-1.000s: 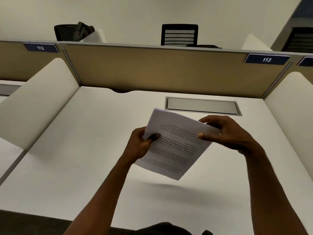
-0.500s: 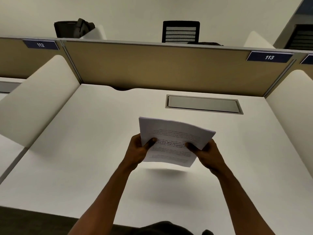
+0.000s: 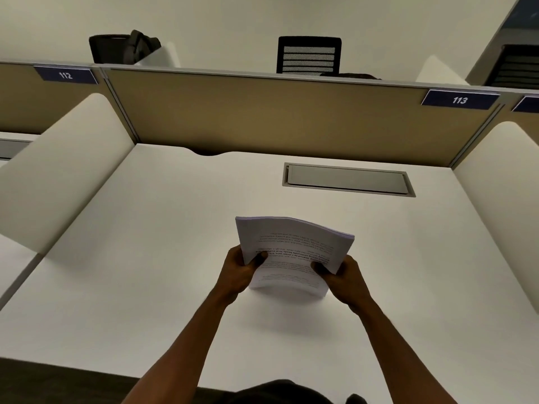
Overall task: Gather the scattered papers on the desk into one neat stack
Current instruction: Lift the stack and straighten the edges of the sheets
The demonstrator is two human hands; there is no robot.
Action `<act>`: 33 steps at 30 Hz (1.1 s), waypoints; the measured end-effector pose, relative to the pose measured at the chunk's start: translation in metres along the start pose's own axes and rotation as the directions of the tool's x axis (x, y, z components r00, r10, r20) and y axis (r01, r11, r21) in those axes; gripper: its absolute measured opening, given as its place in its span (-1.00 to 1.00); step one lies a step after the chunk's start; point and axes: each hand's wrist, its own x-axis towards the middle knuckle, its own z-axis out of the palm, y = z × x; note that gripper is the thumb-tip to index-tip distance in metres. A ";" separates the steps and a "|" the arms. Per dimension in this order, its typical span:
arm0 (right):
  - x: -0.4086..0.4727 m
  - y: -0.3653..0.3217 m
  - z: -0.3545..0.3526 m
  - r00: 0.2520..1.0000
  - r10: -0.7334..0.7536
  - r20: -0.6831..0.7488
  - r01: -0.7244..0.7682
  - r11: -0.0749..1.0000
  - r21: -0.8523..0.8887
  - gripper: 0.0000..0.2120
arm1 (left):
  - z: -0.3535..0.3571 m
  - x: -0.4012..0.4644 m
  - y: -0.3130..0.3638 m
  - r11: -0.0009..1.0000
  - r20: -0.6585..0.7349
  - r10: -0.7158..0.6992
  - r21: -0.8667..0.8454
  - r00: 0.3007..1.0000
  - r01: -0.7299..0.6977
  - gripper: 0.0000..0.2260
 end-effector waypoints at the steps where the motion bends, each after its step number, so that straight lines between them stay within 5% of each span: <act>1: -0.001 0.002 0.001 1.000 0.014 -0.001 -0.014 1.000 0.000 -0.82 | 0.001 0.000 -0.003 1.000 0.006 -0.012 0.012 1.000 0.011 -0.78; 12: 0.000 0.012 0.006 0.999 0.031 -0.018 -0.032 0.999 -0.030 -0.78 | 0.005 -0.002 -0.007 0.997 -0.019 -0.039 0.061 0.999 0.040 -0.76; 18: 0.005 -0.010 -0.010 0.994 -0.112 -0.009 0.109 0.981 -0.161 -0.94 | 0.003 -0.002 0.006 0.999 -0.023 -0.007 0.045 1.000 0.008 -0.72; 20: 0.007 -0.021 -0.019 0.989 -0.143 0.026 0.145 0.964 -0.225 -0.94 | 0.001 -0.004 0.015 0.992 -0.109 0.062 0.114 0.992 -0.049 -0.58; 23: 0.013 -0.036 -0.031 0.983 -0.158 0.098 0.183 0.922 -0.342 -0.94 | -0.003 -0.002 0.040 0.877 -0.256 0.345 0.431 0.903 -0.213 -0.22; 25: 0.019 -0.048 -0.036 0.973 -0.164 0.165 0.223 0.861 -0.457 -0.88 | -0.004 -0.001 0.065 0.715 -0.144 0.530 0.606 0.836 -0.349 -0.18; 27: 0.023 -0.059 -0.036 0.962 -0.146 0.230 0.251 0.803 -0.540 -0.84 | -0.001 0.001 0.090 0.612 0.036 0.566 0.652 0.824 -0.449 -0.19; 33: 0.027 -0.091 -0.027 0.919 -0.128 0.374 0.356 0.678 -0.643 -0.81 | -0.005 0.018 0.117 0.711 0.294 0.327 0.550 0.898 -0.439 -0.20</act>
